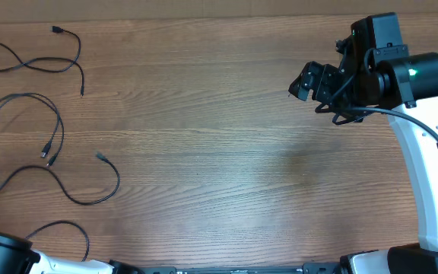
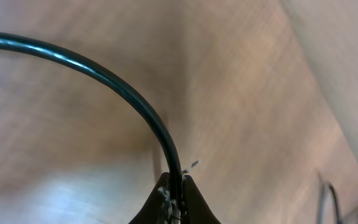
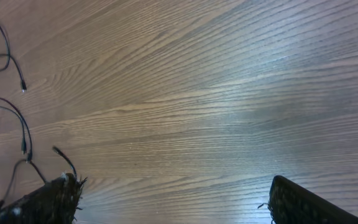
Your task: Untangle cables
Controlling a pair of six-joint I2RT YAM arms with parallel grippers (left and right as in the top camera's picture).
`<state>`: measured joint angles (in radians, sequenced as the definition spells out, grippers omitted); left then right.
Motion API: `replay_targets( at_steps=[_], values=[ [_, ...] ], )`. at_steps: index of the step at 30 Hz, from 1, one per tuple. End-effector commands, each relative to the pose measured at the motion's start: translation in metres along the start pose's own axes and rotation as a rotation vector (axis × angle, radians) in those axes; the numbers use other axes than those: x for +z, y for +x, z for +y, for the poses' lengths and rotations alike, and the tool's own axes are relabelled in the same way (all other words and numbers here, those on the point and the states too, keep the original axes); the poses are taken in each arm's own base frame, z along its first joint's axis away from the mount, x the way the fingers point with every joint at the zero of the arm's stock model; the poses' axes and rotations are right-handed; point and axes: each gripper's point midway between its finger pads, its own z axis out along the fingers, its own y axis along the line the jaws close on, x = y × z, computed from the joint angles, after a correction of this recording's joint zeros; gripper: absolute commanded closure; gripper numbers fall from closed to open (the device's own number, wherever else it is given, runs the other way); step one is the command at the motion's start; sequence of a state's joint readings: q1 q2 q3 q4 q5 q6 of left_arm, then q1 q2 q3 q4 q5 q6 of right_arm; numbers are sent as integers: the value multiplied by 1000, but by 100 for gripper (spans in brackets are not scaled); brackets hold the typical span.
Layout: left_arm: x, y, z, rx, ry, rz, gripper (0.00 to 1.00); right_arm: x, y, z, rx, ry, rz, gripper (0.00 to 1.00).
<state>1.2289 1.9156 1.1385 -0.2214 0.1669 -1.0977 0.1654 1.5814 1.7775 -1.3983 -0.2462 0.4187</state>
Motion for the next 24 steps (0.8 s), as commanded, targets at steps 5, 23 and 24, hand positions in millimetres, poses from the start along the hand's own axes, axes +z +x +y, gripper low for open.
replay_targets(
  at_steps=[5, 23, 24],
  values=[
    [2, 25, -37, 58, 77, 49, 96, -3, -2, 1, -2, 3, -14, 4],
    [-25, 11, -91, 484, 133, -10, 0, -3, -2, 1, -2, 3, -14, 4],
    [-24, 12, -87, 492, 118, -2, 0, -3, -2, 1, -2, 3, -14, 4]
  ],
)
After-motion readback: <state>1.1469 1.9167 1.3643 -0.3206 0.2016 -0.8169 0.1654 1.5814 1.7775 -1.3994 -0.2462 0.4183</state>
